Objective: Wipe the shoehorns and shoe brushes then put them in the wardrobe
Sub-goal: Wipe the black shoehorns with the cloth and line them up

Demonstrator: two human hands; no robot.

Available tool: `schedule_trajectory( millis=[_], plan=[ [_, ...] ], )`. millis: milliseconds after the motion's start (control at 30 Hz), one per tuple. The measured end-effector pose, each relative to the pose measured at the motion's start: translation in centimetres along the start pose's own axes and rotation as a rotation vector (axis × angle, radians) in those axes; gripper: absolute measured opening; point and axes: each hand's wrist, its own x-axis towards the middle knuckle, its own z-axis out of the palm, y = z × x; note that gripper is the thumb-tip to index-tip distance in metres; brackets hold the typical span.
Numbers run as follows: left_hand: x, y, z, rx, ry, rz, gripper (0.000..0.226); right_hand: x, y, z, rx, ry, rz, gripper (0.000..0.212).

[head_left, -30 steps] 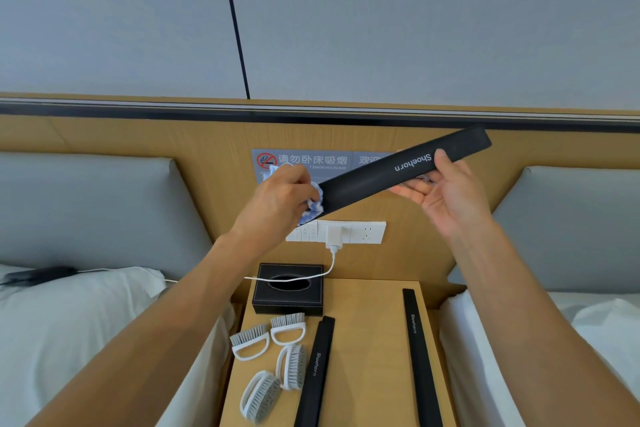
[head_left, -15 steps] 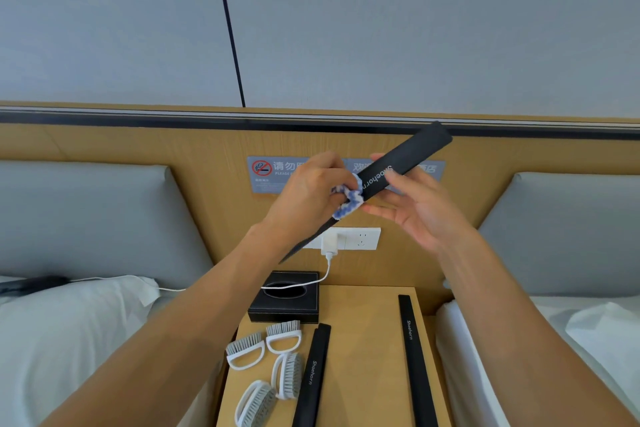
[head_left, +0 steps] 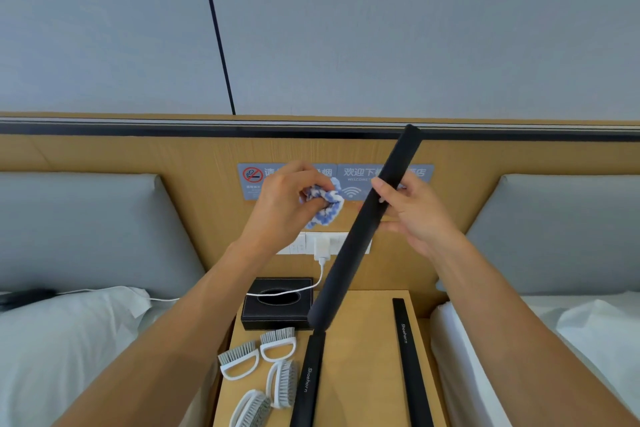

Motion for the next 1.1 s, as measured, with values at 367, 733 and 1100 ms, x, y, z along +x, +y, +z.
schedule_trajectory(
  millis=[367, 733, 1100],
  plan=[
    [-0.5, -0.5, -0.1, 0.034, 0.072, -0.063, 0.018, -0.4, 0.9, -0.2, 0.266, -0.098, 0.294, 0.035],
    [1.8, 2.3, -1.1, 0.026, 0.185, -0.028, 0.016, -2.3, 0.8, 2.8, 0.052, -0.172, 0.106, 0.019],
    [3.2, 3.4, -0.8, 0.099, 0.262, 0.029, 0.019, -3.0, 0.2, 2.4, 0.075, -0.417, -0.018, 0.064]
  ],
)
